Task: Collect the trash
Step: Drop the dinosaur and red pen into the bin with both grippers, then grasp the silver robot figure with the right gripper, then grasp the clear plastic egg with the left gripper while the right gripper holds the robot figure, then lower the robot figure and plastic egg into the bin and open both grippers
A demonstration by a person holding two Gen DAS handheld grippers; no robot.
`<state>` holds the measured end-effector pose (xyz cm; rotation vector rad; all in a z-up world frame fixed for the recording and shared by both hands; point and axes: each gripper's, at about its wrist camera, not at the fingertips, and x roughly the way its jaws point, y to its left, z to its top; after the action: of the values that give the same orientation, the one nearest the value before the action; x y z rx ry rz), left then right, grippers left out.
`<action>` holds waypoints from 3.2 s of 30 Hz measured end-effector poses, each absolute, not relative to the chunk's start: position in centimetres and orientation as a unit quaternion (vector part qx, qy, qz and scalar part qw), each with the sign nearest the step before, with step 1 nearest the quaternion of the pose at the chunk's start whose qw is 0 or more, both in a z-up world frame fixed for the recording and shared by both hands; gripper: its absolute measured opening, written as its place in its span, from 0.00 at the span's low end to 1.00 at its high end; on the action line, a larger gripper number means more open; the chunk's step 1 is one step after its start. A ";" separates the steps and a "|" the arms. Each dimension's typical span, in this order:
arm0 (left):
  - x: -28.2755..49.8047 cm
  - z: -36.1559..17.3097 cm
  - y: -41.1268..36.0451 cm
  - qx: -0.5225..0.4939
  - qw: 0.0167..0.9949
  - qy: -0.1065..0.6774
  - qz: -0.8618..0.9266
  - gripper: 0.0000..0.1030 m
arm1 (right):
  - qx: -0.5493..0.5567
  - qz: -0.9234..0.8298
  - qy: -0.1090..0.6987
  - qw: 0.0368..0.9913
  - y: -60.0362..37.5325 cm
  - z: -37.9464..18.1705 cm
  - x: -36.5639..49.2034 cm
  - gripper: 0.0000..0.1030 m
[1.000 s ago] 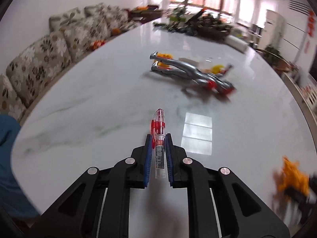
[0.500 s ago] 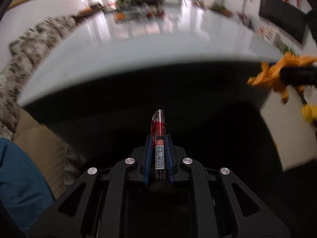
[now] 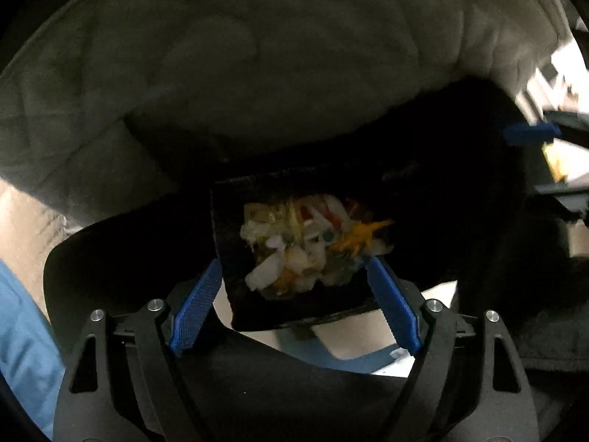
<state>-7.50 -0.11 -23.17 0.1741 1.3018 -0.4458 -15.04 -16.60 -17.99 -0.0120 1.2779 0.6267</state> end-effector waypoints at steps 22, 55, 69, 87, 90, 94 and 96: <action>-7.7 -6.4 2.0 -0.009 0.891 0.396 -0.221 0.83 | -0.206 0.298 0.385 0.849 -7.8 -1.5 13.6 0.73; 16.8 -0.8 -5.9 -0.019 0.921 0.363 -0.138 0.83 | 0.289 0.283 0.382 0.831 -32.2 -4.6 -3.0 0.47; 30.0 -4.0 -8.1 -0.088 0.907 0.408 -0.050 0.82 | 0.286 0.302 0.359 0.835 -33.7 -5.5 -3.6 0.47; 11.1 -0.1 -3.6 -0.032 0.919 0.328 -0.217 0.42 | 0.281 0.310 0.358 0.834 -30.5 -4.3 -8.5 0.47; 4.7 0.1 -2.8 0.005 0.916 0.318 -0.244 0.42 | 0.278 0.318 0.373 0.826 -29.0 -5.0 -9.4 0.47; -2.5 -0.8 -1.3 0.033 0.910 0.316 -0.266 0.43 | 0.259 0.343 0.388 0.815 -26.3 -5.2 -11.7 0.47; -5.7 -2.0 -0.3 0.039 0.905 0.328 -0.269 0.43 | 0.249 0.361 0.389 0.811 -25.4 -5.0 -13.0 0.47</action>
<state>-5.66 -0.31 -2.04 0.0805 0.6782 -0.5548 -13.04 -25.36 -5.00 0.5314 0.8307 0.7707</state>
